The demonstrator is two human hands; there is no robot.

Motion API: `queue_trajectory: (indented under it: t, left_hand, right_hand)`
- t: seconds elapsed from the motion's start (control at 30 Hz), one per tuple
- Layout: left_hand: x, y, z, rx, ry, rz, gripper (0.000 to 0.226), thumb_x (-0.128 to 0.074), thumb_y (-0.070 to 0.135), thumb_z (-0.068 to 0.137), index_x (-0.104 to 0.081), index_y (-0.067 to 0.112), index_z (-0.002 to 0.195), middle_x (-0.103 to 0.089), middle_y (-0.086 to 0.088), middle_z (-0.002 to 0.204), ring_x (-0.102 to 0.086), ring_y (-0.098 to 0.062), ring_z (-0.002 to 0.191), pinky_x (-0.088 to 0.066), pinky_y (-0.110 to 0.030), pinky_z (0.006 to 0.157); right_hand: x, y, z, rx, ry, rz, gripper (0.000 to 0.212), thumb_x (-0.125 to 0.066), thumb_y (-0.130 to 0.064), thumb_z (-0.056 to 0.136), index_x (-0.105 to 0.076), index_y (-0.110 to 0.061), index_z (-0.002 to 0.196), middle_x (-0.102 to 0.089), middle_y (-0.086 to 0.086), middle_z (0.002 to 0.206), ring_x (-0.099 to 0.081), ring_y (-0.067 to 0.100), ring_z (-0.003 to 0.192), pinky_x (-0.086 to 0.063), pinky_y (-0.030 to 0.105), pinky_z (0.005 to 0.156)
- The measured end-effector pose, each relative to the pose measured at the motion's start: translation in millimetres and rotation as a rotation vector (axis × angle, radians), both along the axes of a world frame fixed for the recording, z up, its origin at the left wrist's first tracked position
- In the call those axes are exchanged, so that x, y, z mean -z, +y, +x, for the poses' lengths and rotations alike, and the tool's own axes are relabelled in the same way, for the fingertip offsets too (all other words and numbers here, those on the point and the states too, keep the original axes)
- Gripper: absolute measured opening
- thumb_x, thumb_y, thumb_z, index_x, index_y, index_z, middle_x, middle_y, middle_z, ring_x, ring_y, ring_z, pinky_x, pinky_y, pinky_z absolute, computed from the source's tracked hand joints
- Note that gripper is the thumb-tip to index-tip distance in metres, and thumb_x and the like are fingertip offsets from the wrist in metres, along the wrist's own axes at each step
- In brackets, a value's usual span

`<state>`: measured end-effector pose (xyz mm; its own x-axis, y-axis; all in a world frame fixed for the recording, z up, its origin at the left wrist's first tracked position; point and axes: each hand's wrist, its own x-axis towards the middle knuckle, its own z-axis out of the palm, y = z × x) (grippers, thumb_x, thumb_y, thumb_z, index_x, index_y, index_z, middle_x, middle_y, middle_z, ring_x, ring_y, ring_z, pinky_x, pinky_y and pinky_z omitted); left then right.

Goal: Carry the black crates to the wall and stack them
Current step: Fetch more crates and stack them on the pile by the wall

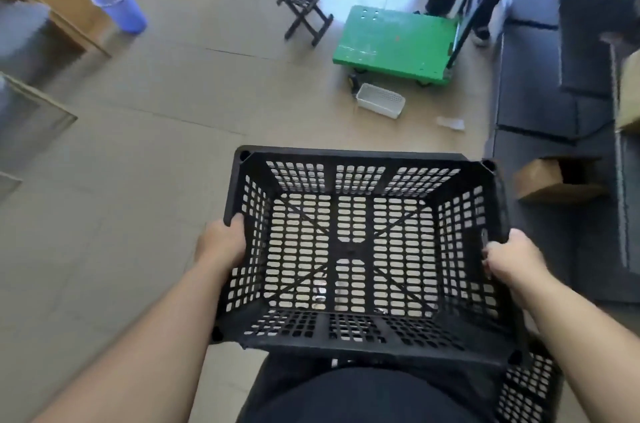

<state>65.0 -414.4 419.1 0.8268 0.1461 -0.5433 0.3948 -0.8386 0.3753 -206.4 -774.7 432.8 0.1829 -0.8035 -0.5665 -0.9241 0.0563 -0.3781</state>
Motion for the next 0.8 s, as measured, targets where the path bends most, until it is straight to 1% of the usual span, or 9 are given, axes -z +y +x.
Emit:
queue_trajectory:
  t: [0.13, 0.2, 0.23, 0.33, 0.4, 0.47, 0.53, 0.63, 0.8]
  left_hand:
    - [-36.3, 70.2, -46.4, -0.195, -0.047, 0.055, 0.066, -0.038, 0.06, 0.095, -0.07, 0.005, 0.111, -0.074, -0.018, 0.108, -0.068, -0.04, 0.099, -0.054, -0.049, 0.094]
    - [-46.6, 112.6, -67.2, -0.319, -0.061, 0.069, 0.063, -0.04, 0.058, 0.098, -0.07, 0.004, 0.111, -0.074, -0.018, 0.107, -0.069, -0.04, 0.098, -0.055, -0.048, 0.093]
    - [-46.0, 137.4, -77.6, -0.384, -0.061, 0.052, 0.066, -0.04, 0.06, 0.095, -0.07, 0.004, 0.111, -0.074, -0.017, 0.107, -0.07, -0.04, 0.097, -0.056, -0.049, 0.092]
    - [-42.3, 209.4, -106.4, -0.572, -0.075, -0.023, 0.067, -0.042, 0.063, 0.088, -0.07, 0.006, 0.108, -0.076, -0.014, 0.099, -0.072, -0.039, 0.09, -0.059, -0.052, 0.088]
    - [-49.9, 250.4, -127.0, -0.661, -0.1, -0.07, 0.059, -0.045, 0.057, 0.091, -0.072, 0.005, 0.1, -0.075, -0.011, 0.085, -0.073, -0.038, 0.084, -0.061, -0.052, 0.086]
    - [-60.3, 292.1, -148.0, -0.722, -0.128, -0.095, 0.052, -0.046, 0.05, 0.097, -0.071, 0.004, 0.095, -0.073, -0.009, 0.078, -0.072, -0.035, 0.077, -0.061, -0.051, 0.084]
    - [-68.3, 337.5, -169.3, -0.779, -0.138, -0.099, 0.049, -0.046, 0.045, 0.101, -0.07, 0.004, 0.093, -0.071, -0.009, 0.076, -0.069, -0.033, 0.073, -0.061, -0.051, 0.084]
    - [-77.2, 409.5, -194.7, -0.861, -0.159, -0.096, 0.051, -0.043, 0.046, 0.1, -0.068, 0.003, 0.096, -0.072, -0.013, 0.081, -0.067, -0.032, 0.069, -0.062, -0.051, 0.08]
    - [-94.0, 513.1, -227.6, -0.985, -0.202, -0.083, 0.049, -0.042, 0.042, 0.099, -0.066, -0.001, 0.095, -0.069, -0.013, 0.078, -0.061, -0.029, 0.062, -0.06, -0.048, 0.075]
  right_hand:
    - [-18.6, 28.8, 43.5, -0.218, -0.075, 0.019, 0.016, -0.051, -0.016, 0.092, -0.063, -0.009, 0.1, -0.069, 0.015, 0.089, -0.065, 0.033, 0.075, -0.054, 0.04, 0.066]
    - [-32.9, 55.0, 69.0, -0.339, -0.112, 0.027, 0.015, -0.05, -0.014, 0.097, -0.063, -0.006, 0.1, -0.067, 0.014, 0.085, -0.062, 0.029, 0.069, -0.046, 0.033, 0.057]
    - [-37.0, 70.5, 80.1, -0.397, -0.116, 0.021, 0.016, -0.05, -0.014, 0.098, -0.063, -0.005, 0.101, -0.067, 0.015, 0.086, -0.062, 0.03, 0.07, -0.045, 0.033, 0.057]
    - [-51.7, 121.8, 116.7, -0.548, -0.147, -0.02, 0.016, -0.05, -0.01, 0.096, -0.06, -0.002, 0.105, -0.068, 0.022, 0.095, -0.064, 0.036, 0.079, -0.052, 0.039, 0.065]
    - [-58.7, 161.6, 139.0, -0.657, -0.147, -0.043, 0.016, -0.05, -0.006, 0.096, -0.059, -0.001, 0.108, -0.066, 0.022, 0.097, -0.061, 0.035, 0.078, -0.048, 0.036, 0.064]
    - [-67.1, 208.1, 157.8, -0.763, -0.16, -0.065, 0.015, -0.051, -0.004, 0.097, -0.058, 0.0, 0.11, -0.062, 0.022, 0.099, -0.059, 0.035, 0.084, -0.046, 0.037, 0.072]
    - [-73.5, 256.8, 171.3, -0.862, -0.15, -0.102, 0.015, -0.052, -0.005, 0.097, -0.057, -0.001, 0.111, -0.062, 0.023, 0.101, -0.059, 0.036, 0.088, -0.047, 0.037, 0.077]
    - [-78.4, 332.0, 194.7, -1.003, -0.13, -0.115, 0.017, -0.053, -0.008, 0.095, -0.055, -0.001, 0.111, -0.065, 0.025, 0.101, -0.064, 0.039, 0.088, -0.047, 0.037, 0.073]
    - [-90.4, 456.4, 225.9, -1.186, -0.121, -0.165, 0.014, -0.051, -0.007, 0.094, -0.046, -0.007, 0.106, -0.058, 0.019, 0.087, -0.06, 0.037, 0.084, -0.046, 0.037, 0.071]
